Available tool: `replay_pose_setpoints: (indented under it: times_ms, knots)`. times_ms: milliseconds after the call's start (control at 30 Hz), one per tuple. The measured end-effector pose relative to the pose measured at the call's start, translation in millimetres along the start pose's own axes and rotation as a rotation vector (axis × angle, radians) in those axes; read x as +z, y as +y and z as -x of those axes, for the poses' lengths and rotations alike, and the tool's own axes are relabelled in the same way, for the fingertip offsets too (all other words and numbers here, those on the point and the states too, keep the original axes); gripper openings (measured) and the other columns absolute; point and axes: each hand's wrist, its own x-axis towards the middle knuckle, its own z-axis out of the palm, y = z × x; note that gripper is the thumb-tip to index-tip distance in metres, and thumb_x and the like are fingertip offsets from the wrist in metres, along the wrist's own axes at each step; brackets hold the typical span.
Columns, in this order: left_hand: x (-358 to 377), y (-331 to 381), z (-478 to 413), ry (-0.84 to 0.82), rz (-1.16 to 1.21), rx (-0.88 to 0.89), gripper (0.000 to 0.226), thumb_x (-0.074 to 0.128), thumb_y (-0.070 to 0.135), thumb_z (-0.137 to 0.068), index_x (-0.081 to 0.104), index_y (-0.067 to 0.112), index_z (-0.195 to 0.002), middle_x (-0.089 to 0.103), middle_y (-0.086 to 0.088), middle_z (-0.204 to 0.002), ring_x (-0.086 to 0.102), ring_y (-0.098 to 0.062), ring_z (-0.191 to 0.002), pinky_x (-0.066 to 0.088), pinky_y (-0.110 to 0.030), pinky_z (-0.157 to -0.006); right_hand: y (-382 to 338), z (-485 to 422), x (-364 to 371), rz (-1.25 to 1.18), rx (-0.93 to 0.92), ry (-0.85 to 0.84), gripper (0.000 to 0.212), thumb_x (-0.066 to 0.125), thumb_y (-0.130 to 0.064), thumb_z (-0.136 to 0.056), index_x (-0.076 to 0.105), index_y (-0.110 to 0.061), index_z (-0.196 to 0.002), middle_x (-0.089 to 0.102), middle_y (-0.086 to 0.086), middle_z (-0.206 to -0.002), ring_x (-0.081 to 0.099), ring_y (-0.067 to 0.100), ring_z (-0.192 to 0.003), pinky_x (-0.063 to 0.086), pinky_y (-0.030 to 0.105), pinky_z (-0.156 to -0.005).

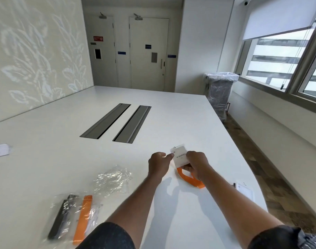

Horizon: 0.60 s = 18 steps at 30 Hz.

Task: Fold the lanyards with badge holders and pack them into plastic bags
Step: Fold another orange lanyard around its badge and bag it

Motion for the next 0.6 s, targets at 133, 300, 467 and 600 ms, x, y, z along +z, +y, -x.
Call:
replay_pose_setpoints:
  times_ms: [133, 300, 467, 600]
  knots:
    - [-35, 8, 16, 0.014, 0.145, -0.021, 0.059, 0.079, 0.029, -0.076, 0.060, 0.003, -0.125, 0.072, -0.018, -0.102, 0.069, -0.027, -0.081, 0.057, -0.039, -0.088, 5, 40, 25, -0.109, 0.038, -0.080, 0.022, 0.041, 0.003, -0.086, 0.062, -0.001, -0.090, 0.070, 0.021, -0.091, 0.071, 0.031, -0.078, 0.058, 0.034, -0.056]
    - [-83, 11, 26, -0.010, 0.405, -0.049, 0.030, 0.072, -0.001, -0.077, 0.066, 0.003, -0.107, 0.071, -0.019, -0.093, 0.067, -0.026, -0.070, 0.059, -0.035, -0.075, 9, 82, 52, -0.075, -0.069, -0.188, 0.024, 0.040, 0.002, -0.088, 0.064, 0.001, -0.093, 0.070, 0.018, -0.093, 0.069, 0.027, -0.080, 0.059, 0.033, -0.059]
    - [-127, 11, 43, -0.082, 0.400, 0.055, 0.007, 0.070, 0.002, -0.079, 0.070, 0.009, -0.080, 0.071, -0.016, -0.084, 0.063, -0.026, -0.074, 0.054, -0.040, -0.078, 18, 106, 72, 0.010, -0.106, -0.350, 0.022, 0.050, -0.014, -0.095, 0.069, -0.003, -0.100, 0.071, 0.017, -0.099, 0.070, 0.029, -0.081, 0.057, 0.035, -0.063]
    - [-157, 12, 52, -0.171, 0.402, 0.116, 0.015, 0.067, 0.001, -0.084, 0.071, 0.005, -0.097, 0.071, -0.016, -0.092, 0.066, -0.023, -0.075, 0.056, -0.033, -0.072, 19, 114, 90, -0.114, -0.176, -0.292, 0.034, 0.050, -0.032, -0.098, 0.074, -0.012, -0.085, 0.074, 0.008, -0.086, 0.071, 0.023, -0.067, 0.054, 0.034, -0.061]
